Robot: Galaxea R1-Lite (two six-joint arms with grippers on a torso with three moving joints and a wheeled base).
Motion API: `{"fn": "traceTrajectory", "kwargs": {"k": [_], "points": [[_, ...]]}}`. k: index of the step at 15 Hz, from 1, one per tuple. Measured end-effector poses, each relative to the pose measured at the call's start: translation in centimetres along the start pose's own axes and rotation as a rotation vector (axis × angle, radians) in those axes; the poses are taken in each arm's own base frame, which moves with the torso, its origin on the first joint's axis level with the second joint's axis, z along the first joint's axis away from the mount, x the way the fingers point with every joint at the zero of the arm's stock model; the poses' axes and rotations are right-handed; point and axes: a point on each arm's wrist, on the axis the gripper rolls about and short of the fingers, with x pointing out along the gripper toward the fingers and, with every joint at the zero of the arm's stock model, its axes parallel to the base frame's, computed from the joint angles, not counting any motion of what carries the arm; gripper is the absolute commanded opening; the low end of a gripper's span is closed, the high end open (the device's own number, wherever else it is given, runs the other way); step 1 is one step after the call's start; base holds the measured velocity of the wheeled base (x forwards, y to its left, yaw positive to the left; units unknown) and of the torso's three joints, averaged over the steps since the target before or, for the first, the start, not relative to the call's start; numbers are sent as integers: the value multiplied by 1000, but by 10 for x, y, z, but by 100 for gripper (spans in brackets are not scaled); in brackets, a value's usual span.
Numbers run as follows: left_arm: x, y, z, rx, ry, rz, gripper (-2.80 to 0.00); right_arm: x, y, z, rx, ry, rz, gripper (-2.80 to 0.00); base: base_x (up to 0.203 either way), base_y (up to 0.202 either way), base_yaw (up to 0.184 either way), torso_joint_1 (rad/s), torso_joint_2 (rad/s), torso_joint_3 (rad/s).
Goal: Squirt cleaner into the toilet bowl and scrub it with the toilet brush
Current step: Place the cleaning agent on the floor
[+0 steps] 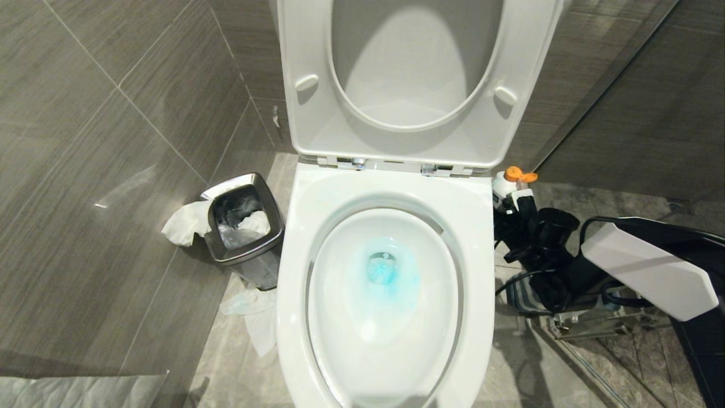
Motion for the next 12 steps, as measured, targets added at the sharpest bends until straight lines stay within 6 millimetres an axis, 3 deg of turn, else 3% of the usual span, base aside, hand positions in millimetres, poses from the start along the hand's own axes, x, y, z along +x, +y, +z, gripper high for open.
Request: {"fn": "traceTrajectory", "kwargs": {"k": [4,12], "points": [[0,0,0,0,-1,0,-280,7,0,-2,1,-20,-3,-280,0,0,0,1,1,-16],[0,0,0,-3,0,1,-280,11,0,-5,-1,-24,-5,-280,0,0,0,3,2,-131]]}}
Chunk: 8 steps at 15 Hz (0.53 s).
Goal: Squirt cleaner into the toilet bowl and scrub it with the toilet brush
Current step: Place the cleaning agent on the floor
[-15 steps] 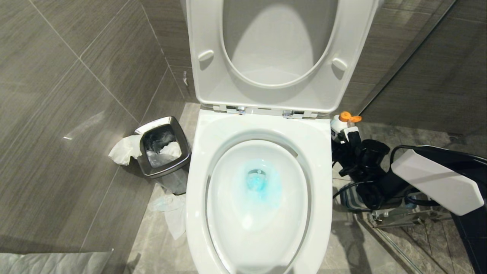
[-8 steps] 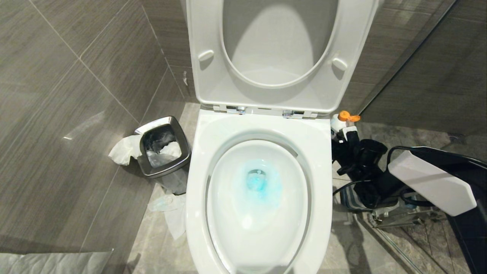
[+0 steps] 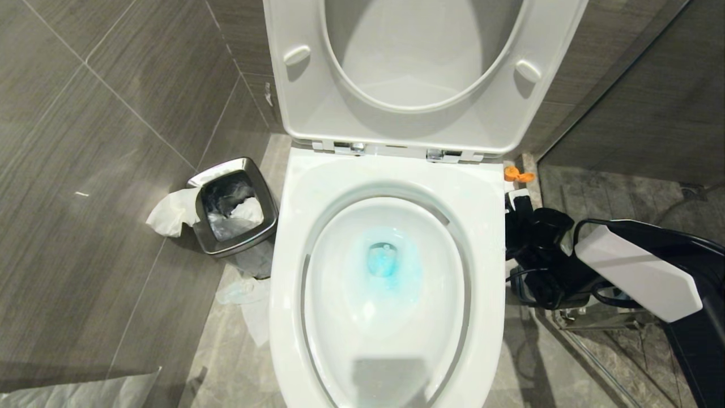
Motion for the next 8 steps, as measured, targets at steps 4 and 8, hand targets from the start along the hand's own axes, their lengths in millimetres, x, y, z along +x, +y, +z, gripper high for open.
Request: {"fn": "traceTrajectory", "kwargs": {"k": [4,8], "points": [[0,0,0,-2,0,1,-280,5,-1,5,-1,-11,-1,-280,0,0,0,3,3,-81],[0,0,0,-3,0,1,-280,14,0,7,-14,-33,-4,-280,0,0,0,0,0,-183]]}}
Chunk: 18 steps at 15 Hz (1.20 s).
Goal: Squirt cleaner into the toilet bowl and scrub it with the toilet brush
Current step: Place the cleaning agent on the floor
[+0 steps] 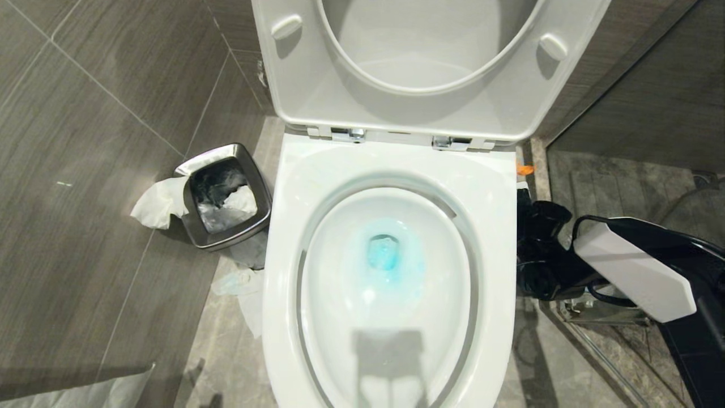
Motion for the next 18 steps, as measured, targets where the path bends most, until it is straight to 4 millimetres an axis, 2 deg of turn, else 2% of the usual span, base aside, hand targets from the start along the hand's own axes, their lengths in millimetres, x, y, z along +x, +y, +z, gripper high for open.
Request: {"fn": "traceTrajectory", "kwargs": {"k": [10,18], "points": [[0,0,0,0,0,-1,-280,22,0,6,0,-53,-8,-280,0,0,0,1,1,-42],[0,0,0,3,0,-1,-280,30,2,-6,0,-48,-12,-280,0,0,0,0,0,0]]}}
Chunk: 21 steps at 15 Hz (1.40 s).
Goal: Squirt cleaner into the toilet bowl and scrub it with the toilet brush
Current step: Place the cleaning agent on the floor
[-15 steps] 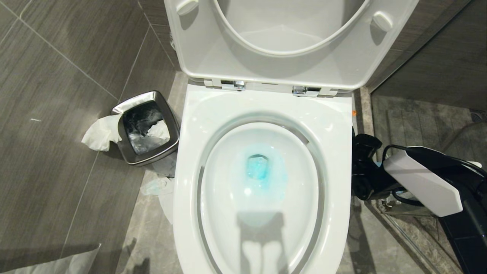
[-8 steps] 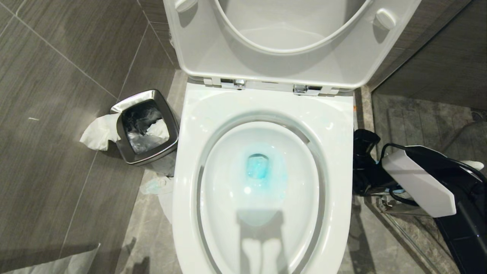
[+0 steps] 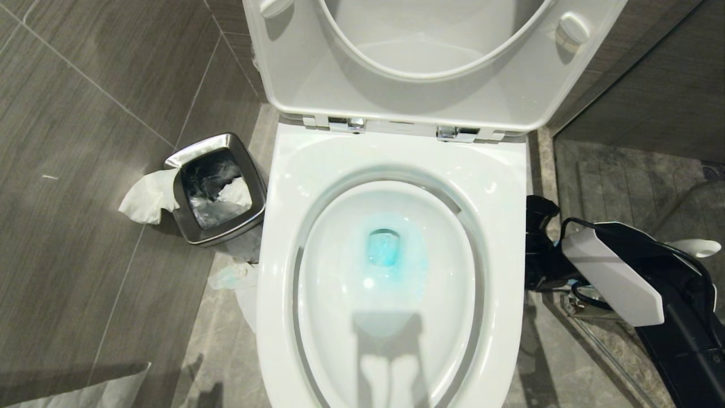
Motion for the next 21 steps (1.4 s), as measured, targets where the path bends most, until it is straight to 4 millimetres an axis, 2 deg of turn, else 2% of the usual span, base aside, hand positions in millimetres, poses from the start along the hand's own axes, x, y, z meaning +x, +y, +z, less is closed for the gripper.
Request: {"fn": "traceTrajectory", "kwargs": {"k": [10,21], "points": [[0,0,0,0,0,0,-280,3,2,-10,1,-6,-3,-280,0,0,0,0,0,0],[0,0,0,-1,0,0,-280,3,2,-10,2,-3,-3,-280,0,0,0,0,0,0]]}}
